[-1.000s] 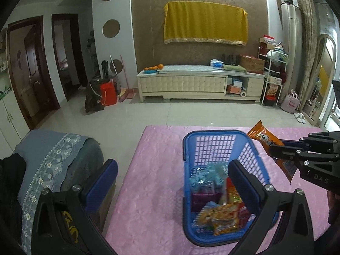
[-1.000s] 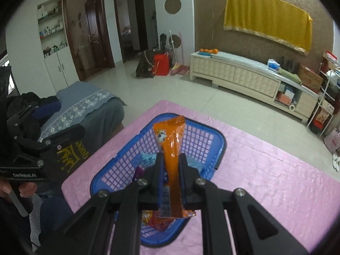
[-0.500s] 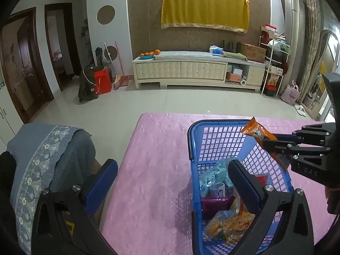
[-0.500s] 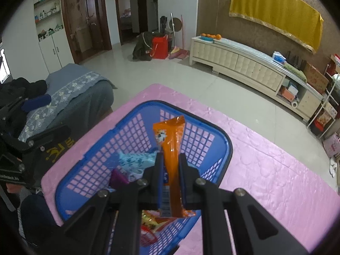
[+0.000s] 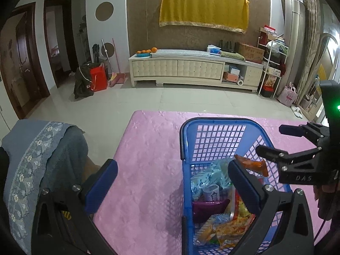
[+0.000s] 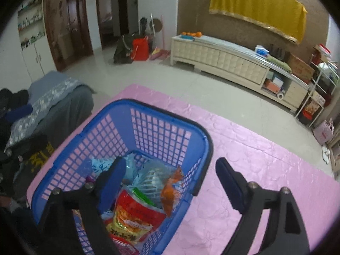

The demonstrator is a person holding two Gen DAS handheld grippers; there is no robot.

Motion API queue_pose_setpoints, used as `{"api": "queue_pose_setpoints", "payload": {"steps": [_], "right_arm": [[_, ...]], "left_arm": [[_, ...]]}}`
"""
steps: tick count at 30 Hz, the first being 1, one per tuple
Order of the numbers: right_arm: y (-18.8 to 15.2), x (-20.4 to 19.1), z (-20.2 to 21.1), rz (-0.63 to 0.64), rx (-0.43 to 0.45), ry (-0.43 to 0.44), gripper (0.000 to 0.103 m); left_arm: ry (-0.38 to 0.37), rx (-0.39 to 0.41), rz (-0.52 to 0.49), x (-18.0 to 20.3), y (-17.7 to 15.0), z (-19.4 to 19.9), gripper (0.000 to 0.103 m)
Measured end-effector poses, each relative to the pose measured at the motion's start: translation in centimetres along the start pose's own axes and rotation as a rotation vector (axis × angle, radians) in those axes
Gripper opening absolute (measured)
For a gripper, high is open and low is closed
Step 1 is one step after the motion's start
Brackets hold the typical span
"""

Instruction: Organize snacks

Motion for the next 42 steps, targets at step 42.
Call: {"api": "queue_pose_setpoints", "payload": {"steps": [42], "right_arm": [[-17.2,0.9,21.2,-0.227,0.341,-0.102,0.103]], "left_arm": [[-0.207,0.283,-0.099,14.5,-9.5,18.0,0.103]]}}
Point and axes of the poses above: each gripper's, at about its wrist camera, not at the fingertips, and z roughly against the way its jaws point, x to its right, y to its top, the point moved 7 cm from there along -z, roughly the way its jaws point, and after that the axes turned 14 degrees about -x, right-handed, at the moved point
